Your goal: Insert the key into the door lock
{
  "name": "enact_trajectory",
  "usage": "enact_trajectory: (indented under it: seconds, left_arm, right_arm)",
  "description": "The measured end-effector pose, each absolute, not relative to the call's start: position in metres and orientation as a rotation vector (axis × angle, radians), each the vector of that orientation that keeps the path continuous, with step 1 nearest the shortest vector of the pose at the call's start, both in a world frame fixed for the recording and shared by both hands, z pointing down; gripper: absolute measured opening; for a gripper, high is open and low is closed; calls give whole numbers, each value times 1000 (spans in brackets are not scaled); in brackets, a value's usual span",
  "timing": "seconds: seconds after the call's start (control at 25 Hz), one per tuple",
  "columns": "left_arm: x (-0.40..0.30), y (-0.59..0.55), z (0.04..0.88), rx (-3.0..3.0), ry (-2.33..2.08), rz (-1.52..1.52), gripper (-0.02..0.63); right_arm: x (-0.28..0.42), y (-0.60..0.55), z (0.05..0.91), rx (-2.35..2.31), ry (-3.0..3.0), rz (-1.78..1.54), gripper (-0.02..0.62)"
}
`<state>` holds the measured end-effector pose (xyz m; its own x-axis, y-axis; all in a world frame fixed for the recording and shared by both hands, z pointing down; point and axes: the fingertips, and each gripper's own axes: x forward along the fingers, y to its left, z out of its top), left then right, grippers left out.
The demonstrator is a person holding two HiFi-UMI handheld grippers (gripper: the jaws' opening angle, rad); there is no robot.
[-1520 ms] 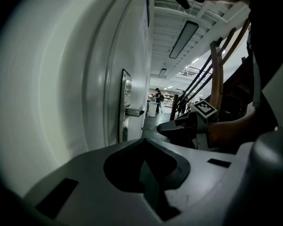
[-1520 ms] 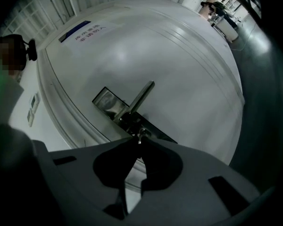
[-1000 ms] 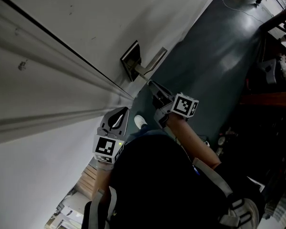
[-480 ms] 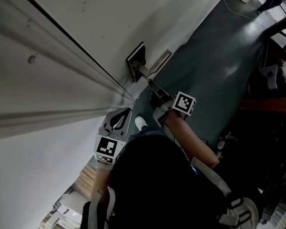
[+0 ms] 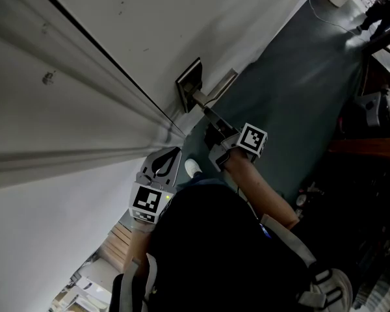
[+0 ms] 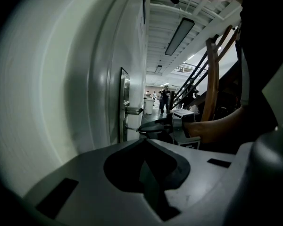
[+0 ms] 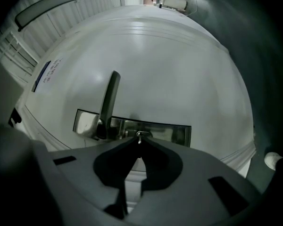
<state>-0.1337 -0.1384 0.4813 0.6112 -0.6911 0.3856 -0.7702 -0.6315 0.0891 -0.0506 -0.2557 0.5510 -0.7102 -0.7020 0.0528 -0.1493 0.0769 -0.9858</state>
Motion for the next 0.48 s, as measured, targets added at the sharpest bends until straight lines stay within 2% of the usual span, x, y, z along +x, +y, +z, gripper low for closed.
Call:
enact_trajectory:
  seconds: [0.48]
  left_arm:
    - [-131,-141,481,2591,-1199,468,8]
  right_arm:
    - [-53,-262,549,-830,1928,-1697,34]
